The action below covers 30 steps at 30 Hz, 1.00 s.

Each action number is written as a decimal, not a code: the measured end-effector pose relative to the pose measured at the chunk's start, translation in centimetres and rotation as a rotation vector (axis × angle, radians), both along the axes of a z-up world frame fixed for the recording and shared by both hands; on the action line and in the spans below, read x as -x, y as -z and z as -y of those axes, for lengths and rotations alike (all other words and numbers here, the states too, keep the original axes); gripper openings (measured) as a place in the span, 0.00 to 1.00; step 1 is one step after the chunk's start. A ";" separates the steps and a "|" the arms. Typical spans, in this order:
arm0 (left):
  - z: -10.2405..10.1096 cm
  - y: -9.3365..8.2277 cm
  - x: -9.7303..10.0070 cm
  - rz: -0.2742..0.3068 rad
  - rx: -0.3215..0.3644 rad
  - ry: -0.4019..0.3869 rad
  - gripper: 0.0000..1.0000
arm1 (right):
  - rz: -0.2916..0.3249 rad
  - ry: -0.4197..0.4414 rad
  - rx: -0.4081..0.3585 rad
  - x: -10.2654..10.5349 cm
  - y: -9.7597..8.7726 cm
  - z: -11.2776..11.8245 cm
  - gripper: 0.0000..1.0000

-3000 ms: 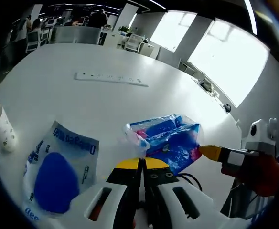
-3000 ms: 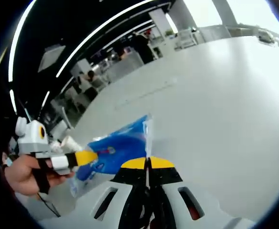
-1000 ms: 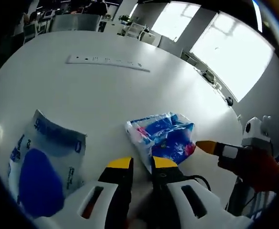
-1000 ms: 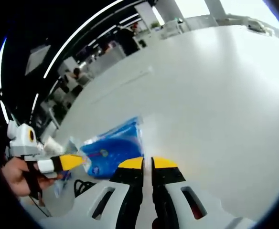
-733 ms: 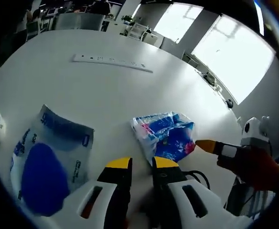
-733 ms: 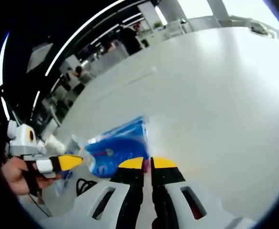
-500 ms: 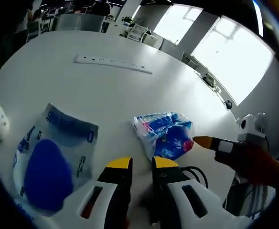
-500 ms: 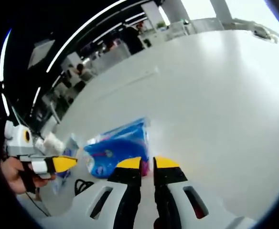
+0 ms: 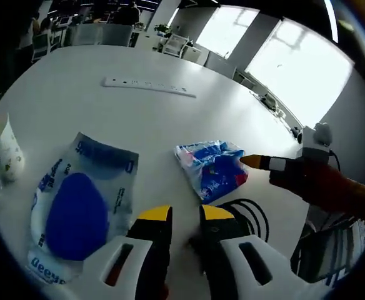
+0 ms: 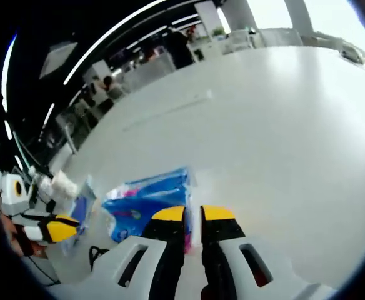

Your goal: Arrange the tabletop items into an orderly group along one side of the table until the central work area is clear of visible clutter.

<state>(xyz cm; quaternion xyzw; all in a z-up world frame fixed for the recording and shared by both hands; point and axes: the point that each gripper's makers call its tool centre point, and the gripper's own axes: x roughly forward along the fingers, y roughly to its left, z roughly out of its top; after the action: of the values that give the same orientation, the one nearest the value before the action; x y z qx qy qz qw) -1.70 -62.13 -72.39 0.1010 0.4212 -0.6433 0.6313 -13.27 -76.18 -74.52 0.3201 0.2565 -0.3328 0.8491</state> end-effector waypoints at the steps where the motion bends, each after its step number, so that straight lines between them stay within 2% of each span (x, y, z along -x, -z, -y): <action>1: -0.2 -0.2 0.0 0.010 0.005 0.012 0.15 | -0.002 0.007 -0.001 0.0 0.1 0.1 0.02; 6: -1.8 -0.8 -0.3 0.034 0.017 0.041 0.16 | 0.001 0.050 -0.007 0.5 0.1 0.7 0.00; 13: -4.5 -0.8 -1.4 0.040 0.009 0.029 0.16 | 0.018 0.116 -0.017 1.4 0.1 1.6 0.00; 30: -10.7 -0.9 -3.0 0.000 0.013 -0.108 0.17 | 0.013 0.082 0.012 1.1 -1.1 0.9 0.09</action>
<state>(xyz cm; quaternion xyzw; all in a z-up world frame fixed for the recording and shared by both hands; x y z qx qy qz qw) 1.25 -51.47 -71.45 0.0739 0.4219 -0.6112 0.6656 -14.42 -77.09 -73.46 0.3273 0.2356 -0.3667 0.8384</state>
